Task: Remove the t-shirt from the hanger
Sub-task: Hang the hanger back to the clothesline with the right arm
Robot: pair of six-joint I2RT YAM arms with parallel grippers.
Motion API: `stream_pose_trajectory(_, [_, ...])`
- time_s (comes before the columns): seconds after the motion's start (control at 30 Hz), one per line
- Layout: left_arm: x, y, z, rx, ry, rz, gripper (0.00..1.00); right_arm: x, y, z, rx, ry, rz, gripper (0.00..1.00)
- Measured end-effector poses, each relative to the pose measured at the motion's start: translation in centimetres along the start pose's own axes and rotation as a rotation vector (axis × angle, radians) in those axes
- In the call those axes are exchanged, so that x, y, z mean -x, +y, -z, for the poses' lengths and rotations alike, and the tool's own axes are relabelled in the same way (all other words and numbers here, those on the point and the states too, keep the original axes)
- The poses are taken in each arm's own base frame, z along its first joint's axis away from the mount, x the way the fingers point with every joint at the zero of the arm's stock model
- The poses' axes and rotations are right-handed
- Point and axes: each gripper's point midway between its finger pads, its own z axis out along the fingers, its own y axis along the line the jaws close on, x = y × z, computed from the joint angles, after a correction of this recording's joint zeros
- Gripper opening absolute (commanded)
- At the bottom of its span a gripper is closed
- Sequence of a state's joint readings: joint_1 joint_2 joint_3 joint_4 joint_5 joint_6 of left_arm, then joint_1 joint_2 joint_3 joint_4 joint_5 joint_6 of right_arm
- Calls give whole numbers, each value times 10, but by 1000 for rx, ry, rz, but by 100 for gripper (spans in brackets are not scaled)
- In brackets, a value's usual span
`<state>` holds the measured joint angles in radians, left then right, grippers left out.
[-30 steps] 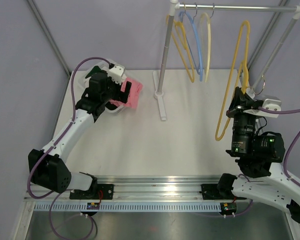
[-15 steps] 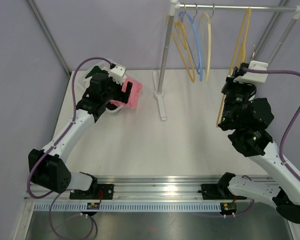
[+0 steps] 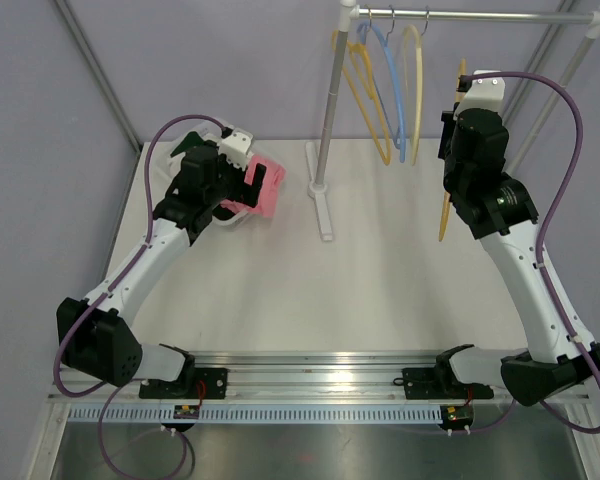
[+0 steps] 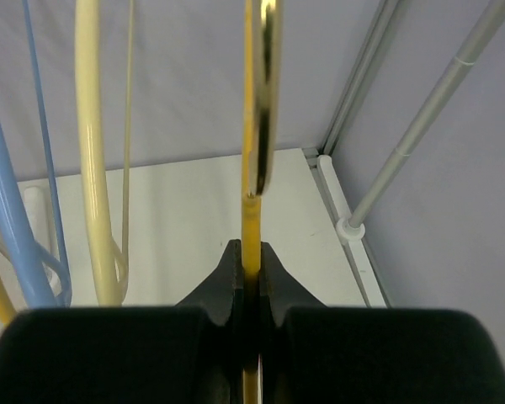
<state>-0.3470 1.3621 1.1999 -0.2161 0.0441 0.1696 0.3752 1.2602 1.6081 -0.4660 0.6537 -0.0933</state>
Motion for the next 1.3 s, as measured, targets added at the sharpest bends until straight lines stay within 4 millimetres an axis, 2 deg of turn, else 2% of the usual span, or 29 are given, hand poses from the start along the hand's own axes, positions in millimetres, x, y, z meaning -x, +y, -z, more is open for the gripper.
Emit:
stream_pose_trajectory(0.13, [0,-1,0,-2,0,-7,99,-2,5,-20,59,57,-5,0])
stream_pose_trajectory(0.27, [-1,-1,-1,-1,3,-12,99,11,6,-35,129,66,-42,0])
stream_pose_trajectory(0.5, [-5,0,-4,4,17,-19,99,33,15,-46,234,44,-80,0])
stream_pose_trajectory(0.63, [-5,0,-4,5,17,-20,99,55,32,-54,323,28,-93,0])
stream_pose_trajectory(0.73, [-5,0,-4,5,18,-20,99,85,42,-68,367,-8,-106,0])
stream_pose_trajectory(0.8, [-5,0,-4,5,18,-20,99,91,48,-78,383,-11,-108,0])
stream_pose_trajectory(0.87, [-5,0,-4,4,18,-20,99,86,53,-88,386,1,-108,0])
stream_pose_trajectory(1.03, [-5,0,-4,4,18,-20,99,37,65,-106,387,126,-98,0])
stream_pose_trajectory(1.1, [-5,0,-4,5,16,-20,99,24,67,-112,381,156,-98,0])
stream_pose_trajectory(1.2, [-3,0,-2,5,11,-20,99,23,67,-115,376,156,-103,0])
stream_pose_trajectory(1.3, [-1,0,0,7,3,-21,99,37,67,-115,377,105,-116,0])
